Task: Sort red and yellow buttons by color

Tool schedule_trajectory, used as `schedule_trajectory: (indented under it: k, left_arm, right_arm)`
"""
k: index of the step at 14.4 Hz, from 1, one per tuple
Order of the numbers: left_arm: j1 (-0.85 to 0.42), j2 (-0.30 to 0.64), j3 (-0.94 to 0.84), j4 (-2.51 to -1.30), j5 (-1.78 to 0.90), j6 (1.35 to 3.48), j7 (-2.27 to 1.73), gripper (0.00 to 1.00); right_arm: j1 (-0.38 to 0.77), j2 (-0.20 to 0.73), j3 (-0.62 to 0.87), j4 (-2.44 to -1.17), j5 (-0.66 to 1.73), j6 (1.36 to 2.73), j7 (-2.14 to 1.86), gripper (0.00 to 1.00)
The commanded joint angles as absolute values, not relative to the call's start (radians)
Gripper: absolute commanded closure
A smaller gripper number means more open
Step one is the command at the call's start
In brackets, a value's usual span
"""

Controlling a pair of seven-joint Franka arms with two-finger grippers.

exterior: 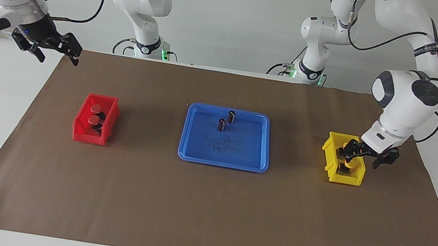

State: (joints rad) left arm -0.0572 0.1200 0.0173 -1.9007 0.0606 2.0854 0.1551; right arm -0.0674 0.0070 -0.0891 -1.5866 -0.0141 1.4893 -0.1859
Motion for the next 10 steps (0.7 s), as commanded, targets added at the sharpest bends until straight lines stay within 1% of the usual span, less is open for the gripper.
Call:
schedule_trajectory:
  k: [1,3,5,8,10]
  left_arm:
    - [-0.058,0.109,0.012,-1.777,0.057,1.938,0.155,0.00]
    - [-0.057,0.112,0.015,-1.637,-0.015,1.792,0.152,0.00]
    - [-0.060,0.109,0.006,-1.547,-0.011,1.648,0.164,0.00]
    - [-0.058,0.084,-0.046,-1.464,-0.018,1.516,0.157,0.00]
    - [-0.060,0.078,-0.051,-1.460,-0.020,1.502,0.152,0.00]
  right_arm:
    - [-0.063,-0.003,-0.091,-1.597,-0.025,1.499,-0.175,0.00]
    - [-0.061,-0.003,-0.087,-1.597,-0.025,1.500,-0.176,0.00]
    - [-0.060,-0.003,-0.084,-1.597,-0.025,1.497,-0.175,0.00]
    - [-0.061,-0.003,-0.083,-1.597,-0.025,1.496,-0.176,0.00]
    - [-0.061,-0.003,-0.083,-1.597,-0.025,1.496,-0.179,0.00]
